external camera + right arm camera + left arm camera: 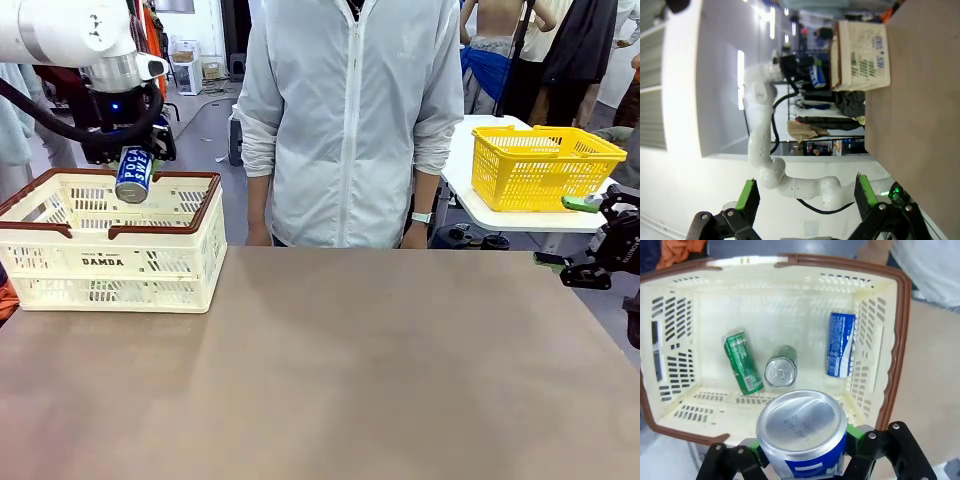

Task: Place the drinks into the Shopping basket.
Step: Pick up one drink and place it into the Shopping basket.

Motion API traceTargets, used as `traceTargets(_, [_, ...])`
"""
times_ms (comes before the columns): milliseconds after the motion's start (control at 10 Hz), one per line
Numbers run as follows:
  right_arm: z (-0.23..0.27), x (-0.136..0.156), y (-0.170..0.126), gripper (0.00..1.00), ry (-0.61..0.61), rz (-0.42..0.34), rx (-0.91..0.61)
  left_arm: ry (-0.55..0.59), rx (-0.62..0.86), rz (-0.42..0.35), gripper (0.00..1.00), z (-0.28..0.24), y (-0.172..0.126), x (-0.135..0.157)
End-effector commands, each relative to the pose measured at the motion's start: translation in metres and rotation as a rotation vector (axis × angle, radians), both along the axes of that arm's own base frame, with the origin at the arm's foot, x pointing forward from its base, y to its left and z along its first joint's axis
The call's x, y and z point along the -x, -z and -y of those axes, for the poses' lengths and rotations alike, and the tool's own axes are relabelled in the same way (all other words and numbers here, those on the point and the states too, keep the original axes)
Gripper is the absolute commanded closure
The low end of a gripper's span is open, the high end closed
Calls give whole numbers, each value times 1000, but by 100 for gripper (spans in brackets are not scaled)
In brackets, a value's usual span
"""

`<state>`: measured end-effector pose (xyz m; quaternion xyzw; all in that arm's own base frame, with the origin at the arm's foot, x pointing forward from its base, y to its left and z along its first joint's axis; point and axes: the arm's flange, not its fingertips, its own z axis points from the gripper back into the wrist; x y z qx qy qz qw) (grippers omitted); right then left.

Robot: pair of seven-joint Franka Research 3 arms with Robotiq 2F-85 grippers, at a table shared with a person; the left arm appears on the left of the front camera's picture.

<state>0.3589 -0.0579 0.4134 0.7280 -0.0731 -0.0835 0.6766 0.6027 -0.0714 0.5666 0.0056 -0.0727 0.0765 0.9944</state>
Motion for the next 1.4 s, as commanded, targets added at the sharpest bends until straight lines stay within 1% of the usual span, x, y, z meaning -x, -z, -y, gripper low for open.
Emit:
traceTargets(0, [1, 2, -1, 0, -10, 11, 2, 5, -9, 15, 100, -3, -14, 23])
traceTargets(100, [1, 2, -1, 0, -10, 11, 2, 0, 0, 0, 100, 0, 0, 0])
traceTargets(200, [1, 2, -1, 0, -10, 11, 2, -3, -8, 13, 100, 4, 16, -9])
traceTargets(400, [1, 2, -1, 0, -10, 11, 2, 80, -15, 61, 100, 10, 42, -22])
traceTargets(500, [1, 2, -1, 0, -10, 11, 2, 110, -25, 69, 100, 12, 56, -25])
traceTargets(700, [1, 2, -1, 0, -10, 11, 2, 153, -9, 16, 100, 12, 83, -29])
traceTargets(900, [1, 2, -1, 0, -10, 11, 2, 158, -23, -50, 100, 15, 110, -32])
traceTargets(1300, [1, 2, -1, 0, -10, 11, 2, 162, -5, -97, 100, 20, 141, -43])
